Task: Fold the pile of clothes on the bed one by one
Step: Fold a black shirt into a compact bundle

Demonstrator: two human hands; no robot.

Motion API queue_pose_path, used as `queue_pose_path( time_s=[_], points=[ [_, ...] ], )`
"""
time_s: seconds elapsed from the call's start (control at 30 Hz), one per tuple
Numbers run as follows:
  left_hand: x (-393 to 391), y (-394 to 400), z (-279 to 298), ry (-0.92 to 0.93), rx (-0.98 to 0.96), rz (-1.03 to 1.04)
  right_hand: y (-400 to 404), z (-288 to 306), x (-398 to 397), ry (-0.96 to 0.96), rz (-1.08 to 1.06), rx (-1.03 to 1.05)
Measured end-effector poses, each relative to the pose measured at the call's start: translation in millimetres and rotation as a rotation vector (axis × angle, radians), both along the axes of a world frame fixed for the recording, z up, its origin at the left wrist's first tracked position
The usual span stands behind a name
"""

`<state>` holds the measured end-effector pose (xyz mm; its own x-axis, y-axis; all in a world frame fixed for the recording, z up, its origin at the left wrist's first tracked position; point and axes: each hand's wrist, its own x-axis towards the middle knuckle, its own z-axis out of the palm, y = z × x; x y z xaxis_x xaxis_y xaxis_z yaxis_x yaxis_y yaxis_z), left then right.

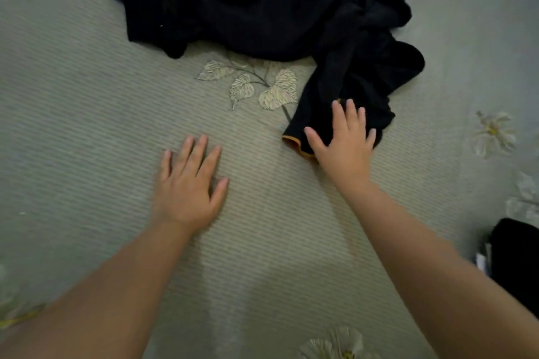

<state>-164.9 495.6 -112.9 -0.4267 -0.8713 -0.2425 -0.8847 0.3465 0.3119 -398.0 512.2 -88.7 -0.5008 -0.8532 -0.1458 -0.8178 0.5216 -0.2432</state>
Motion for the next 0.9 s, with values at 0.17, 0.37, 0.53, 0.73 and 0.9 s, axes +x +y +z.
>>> queue_pose_path(
  time_s=[0.17,0.37,0.53,0.73,0.9],
  points=[
    [3,-5,4,-0.014,0.046,-0.030,-71,7,-5,0.015,-0.123,0.055],
    [4,-8,5,-0.025,0.049,-0.055,-103,12,-16,0.083,-0.073,0.102],
    [4,-7,2,-0.036,0.012,-0.036,-65,17,-2,0.060,0.136,0.330],
    [2,-3,-6,0.054,-0.038,-0.005,54,24,13,0.016,0.354,0.498],
    [-2,15,9,0.076,-0.087,-0.232,152,32,27,-0.129,0.432,0.653]
  ],
)
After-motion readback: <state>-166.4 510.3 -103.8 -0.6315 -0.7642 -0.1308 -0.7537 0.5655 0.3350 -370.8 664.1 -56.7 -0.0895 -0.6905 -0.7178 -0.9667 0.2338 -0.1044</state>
